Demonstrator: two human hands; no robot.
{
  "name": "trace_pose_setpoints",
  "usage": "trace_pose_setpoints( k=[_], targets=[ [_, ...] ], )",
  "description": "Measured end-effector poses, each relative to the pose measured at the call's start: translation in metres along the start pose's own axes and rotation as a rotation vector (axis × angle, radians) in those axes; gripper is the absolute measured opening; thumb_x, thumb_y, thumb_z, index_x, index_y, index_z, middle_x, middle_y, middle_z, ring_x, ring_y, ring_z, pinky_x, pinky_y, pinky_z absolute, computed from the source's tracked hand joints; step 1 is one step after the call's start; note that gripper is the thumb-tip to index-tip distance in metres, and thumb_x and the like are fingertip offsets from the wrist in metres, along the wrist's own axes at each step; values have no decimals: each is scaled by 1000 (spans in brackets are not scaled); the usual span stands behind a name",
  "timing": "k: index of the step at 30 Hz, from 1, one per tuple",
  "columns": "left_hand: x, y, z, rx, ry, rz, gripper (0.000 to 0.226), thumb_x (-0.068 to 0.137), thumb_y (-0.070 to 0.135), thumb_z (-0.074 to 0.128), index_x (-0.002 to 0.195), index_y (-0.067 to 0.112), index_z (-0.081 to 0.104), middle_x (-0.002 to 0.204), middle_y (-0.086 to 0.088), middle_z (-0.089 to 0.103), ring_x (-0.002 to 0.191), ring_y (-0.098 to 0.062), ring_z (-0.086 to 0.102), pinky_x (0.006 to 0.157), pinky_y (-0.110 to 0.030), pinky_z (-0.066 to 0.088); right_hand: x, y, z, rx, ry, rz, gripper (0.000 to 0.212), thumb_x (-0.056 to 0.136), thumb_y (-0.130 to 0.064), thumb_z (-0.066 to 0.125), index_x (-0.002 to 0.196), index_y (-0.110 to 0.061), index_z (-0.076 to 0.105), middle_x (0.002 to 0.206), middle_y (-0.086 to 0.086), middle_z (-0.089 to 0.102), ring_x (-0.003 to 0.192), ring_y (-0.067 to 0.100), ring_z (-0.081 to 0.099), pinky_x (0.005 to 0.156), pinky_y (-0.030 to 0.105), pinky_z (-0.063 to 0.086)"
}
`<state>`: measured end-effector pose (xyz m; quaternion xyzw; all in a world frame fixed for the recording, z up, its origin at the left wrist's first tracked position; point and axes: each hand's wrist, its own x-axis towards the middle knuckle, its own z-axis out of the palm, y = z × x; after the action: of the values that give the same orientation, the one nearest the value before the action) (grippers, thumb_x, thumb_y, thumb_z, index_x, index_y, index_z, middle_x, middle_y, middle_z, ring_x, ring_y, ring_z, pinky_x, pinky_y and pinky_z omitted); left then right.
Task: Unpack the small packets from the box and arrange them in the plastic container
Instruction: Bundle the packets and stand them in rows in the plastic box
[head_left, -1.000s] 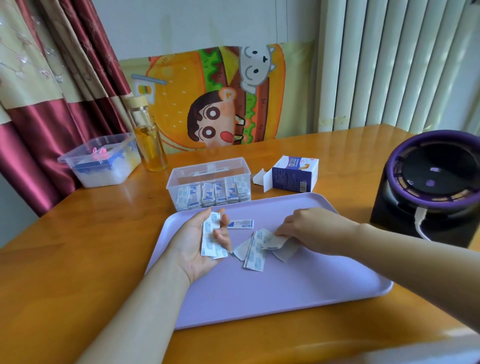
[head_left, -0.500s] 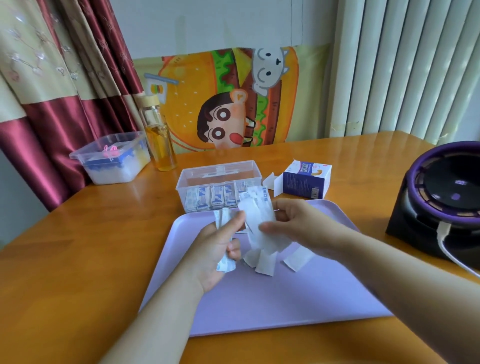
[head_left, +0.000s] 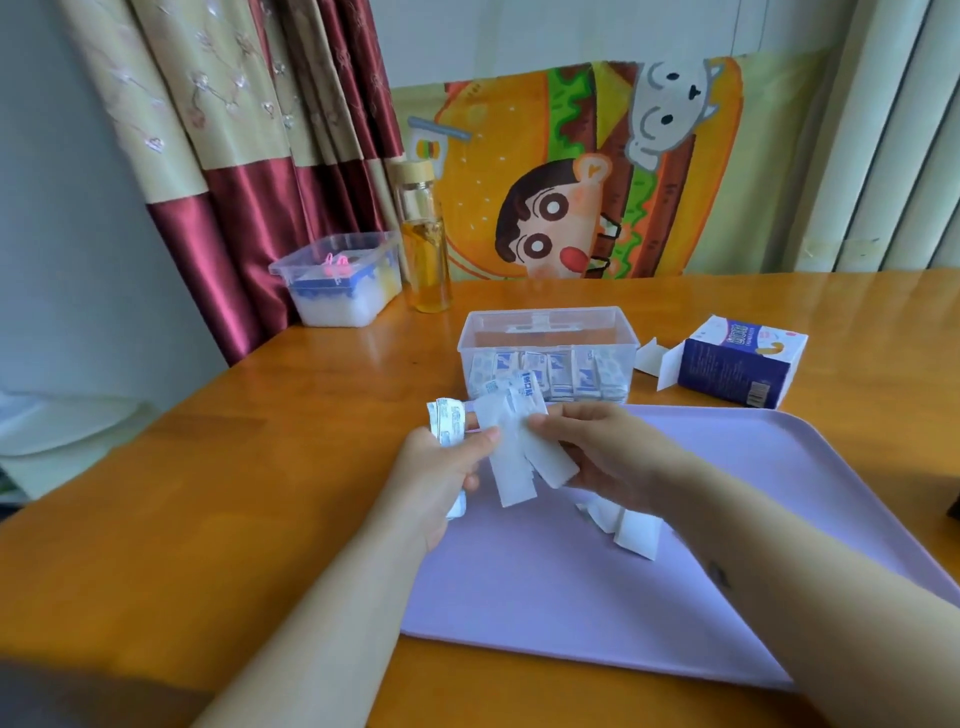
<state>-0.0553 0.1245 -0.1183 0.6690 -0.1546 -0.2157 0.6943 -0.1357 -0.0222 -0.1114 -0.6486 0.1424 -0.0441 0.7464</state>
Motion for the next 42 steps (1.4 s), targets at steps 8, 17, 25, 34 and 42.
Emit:
trace_pose_setpoints(
  k=[8,17,25,34,42],
  targets=[
    [7,-7,12,-48,147,-52,11,89,13,61,79,18,62,63,1,57,61,-15,52,58,-24,41,9,13,6,-11,46,-77,21,88,-7,61,109,-9,64,105,8,72,94,21,69,81,36,57],
    [12,-16,20,-400,10,-171,26,97,10,44,118,14,60,102,-14,69,79,-24,68,67,-34,55,7,15,0,147,44,3,24,91,-6,57,114,-7,62,111,13,68,98,26,66,76,39,58],
    [7,-16,22,-337,-34,-294,25,97,14,46,113,2,62,102,-19,69,84,-29,68,64,-36,57,9,19,4,107,55,53,20,94,-13,55,113,-9,59,110,14,66,90,25,65,73,37,56],
    [2,-12,24,-506,-134,-473,39,97,14,32,122,-3,56,104,-21,69,90,-30,66,74,-39,50,7,20,4,-212,156,-1,26,85,-12,66,111,-15,62,104,5,69,89,21,68,69,29,55],
    [-1,-8,21,-827,-12,-435,35,93,10,30,75,7,59,75,-11,64,84,-24,61,68,-39,47,8,12,-2,-159,359,-122,19,80,-9,64,91,-24,63,92,-1,69,86,21,68,73,38,58]
  ],
)
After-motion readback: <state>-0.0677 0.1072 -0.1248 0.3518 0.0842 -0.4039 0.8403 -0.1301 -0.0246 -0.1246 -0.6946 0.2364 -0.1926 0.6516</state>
